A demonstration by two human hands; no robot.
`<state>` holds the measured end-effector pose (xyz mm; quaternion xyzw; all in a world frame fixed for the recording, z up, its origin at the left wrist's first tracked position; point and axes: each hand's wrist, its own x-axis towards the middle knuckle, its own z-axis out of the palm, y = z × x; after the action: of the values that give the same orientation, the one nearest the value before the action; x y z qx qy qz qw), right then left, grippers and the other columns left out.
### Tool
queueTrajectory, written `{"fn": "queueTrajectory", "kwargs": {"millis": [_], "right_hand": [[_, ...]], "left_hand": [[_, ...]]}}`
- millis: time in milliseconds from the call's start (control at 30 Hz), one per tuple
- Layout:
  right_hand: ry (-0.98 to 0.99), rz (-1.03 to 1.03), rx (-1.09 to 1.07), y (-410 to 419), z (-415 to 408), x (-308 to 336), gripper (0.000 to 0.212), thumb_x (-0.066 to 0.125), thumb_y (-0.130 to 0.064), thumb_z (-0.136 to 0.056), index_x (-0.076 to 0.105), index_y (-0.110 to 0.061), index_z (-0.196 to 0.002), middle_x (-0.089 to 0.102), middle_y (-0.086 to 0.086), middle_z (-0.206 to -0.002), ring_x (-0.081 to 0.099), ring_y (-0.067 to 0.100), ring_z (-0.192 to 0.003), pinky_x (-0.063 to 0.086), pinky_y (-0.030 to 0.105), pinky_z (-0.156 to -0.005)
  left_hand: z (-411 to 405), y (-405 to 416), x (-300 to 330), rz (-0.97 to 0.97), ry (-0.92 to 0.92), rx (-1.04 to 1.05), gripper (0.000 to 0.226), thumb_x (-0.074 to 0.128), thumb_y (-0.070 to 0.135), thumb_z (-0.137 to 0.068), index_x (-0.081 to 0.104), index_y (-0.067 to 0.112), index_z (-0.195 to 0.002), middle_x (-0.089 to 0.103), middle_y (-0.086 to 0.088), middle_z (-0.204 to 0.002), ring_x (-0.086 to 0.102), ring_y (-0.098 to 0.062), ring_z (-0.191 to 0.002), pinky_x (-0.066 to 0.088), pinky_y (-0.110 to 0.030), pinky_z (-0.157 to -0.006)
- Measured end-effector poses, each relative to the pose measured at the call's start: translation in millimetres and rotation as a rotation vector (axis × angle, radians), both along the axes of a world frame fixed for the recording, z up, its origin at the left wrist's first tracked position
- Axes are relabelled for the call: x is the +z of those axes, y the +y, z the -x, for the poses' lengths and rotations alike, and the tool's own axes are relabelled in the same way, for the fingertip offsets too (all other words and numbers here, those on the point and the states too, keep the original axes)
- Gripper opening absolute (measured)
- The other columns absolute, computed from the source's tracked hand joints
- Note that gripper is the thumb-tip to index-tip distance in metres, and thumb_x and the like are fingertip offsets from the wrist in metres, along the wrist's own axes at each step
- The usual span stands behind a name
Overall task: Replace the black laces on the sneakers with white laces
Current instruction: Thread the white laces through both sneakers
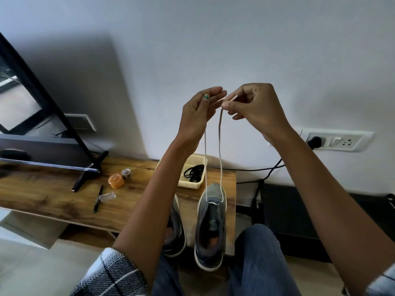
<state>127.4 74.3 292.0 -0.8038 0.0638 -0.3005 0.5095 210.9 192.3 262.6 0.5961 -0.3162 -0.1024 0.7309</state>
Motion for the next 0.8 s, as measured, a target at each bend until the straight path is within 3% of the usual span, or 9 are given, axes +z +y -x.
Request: {"fn": "queueTrajectory", "kwargs": {"millis": [133, 267, 400, 533, 667, 800], "right_hand": [[-0.029, 0.015, -0.008, 3, -7, 3, 0.003, 0.073, -0.011, -0.081, 0.073, -0.012, -0.083, 0.069, 0.003, -0.072, 0.065, 0.009, -0.066, 0.052, 0.022, -0.061], [-0.089, 0.002, -0.048, 9, -12, 5, 0.010, 0.073, -0.008, -0.080, 0.069, -0.011, -0.088, 0.069, 0.000, -0.069, 0.066, 0.007, -0.062, 0.049, 0.017, -0.058], [-0.084, -0.025, -0.066, 13, -14, 2, 0.010, 0.073, -0.013, -0.081, 0.064, -0.011, -0.084, 0.071, 0.007, -0.072, 0.068, 0.016, -0.065, 0.048, 0.018, -0.054], [-0.081, -0.054, -0.061, 15, -13, 1, 0.006, 0.073, -0.015, -0.082, 0.071, -0.010, -0.083, 0.070, 0.001, -0.070, 0.066, 0.008, -0.060, 0.048, 0.018, -0.055], [-0.072, -0.064, -0.053, 16, -13, 1, 0.003, 0.074, -0.011, -0.080, 0.072, -0.012, -0.081, 0.071, 0.002, -0.073, 0.067, 0.008, -0.062, 0.048, 0.017, -0.057], [-0.045, -0.058, -0.030, 20, -14, -1, 0.004, 0.076, -0.012, -0.079, 0.072, -0.013, -0.080, 0.071, 0.006, -0.072, 0.065, 0.009, -0.062, 0.048, 0.017, -0.057]], "left_hand": [[-2, -2, 8, 0.051, -0.012, -0.027, 0.031, 0.030, 0.011, -0.105, 0.057, 0.010, -0.119, 0.066, -0.005, -0.116, 0.062, -0.018, -0.113, 0.045, -0.035, -0.104], [2, -4, 6, 0.034, -0.014, -0.076, 0.032, 0.031, 0.012, -0.105, 0.054, 0.009, -0.127, 0.064, -0.007, -0.118, 0.060, -0.018, -0.114, 0.044, -0.036, -0.105], [6, -4, 5, 0.088, 0.018, -0.132, 0.040, 0.027, 0.012, -0.106, 0.035, 0.011, -0.145, 0.051, -0.013, -0.139, 0.054, -0.020, -0.125, 0.045, -0.032, -0.104], [7, -4, 3, 0.123, 0.066, -0.173, 0.049, 0.025, 0.011, -0.106, 0.017, 0.023, -0.153, 0.041, -0.004, -0.149, 0.050, -0.015, -0.129, 0.039, -0.034, -0.109], [5, -4, 2, 0.131, 0.078, -0.138, 0.054, 0.028, 0.011, -0.105, 0.015, 0.033, -0.152, 0.043, 0.002, -0.148, 0.048, -0.016, -0.131, 0.032, -0.042, -0.114], [0, -1, 8, 0.095, -0.023, -0.121, 0.054, 0.028, 0.010, -0.104, 0.016, 0.033, -0.152, 0.039, -0.001, -0.150, 0.040, -0.017, -0.137, 0.034, -0.037, -0.113]]}}
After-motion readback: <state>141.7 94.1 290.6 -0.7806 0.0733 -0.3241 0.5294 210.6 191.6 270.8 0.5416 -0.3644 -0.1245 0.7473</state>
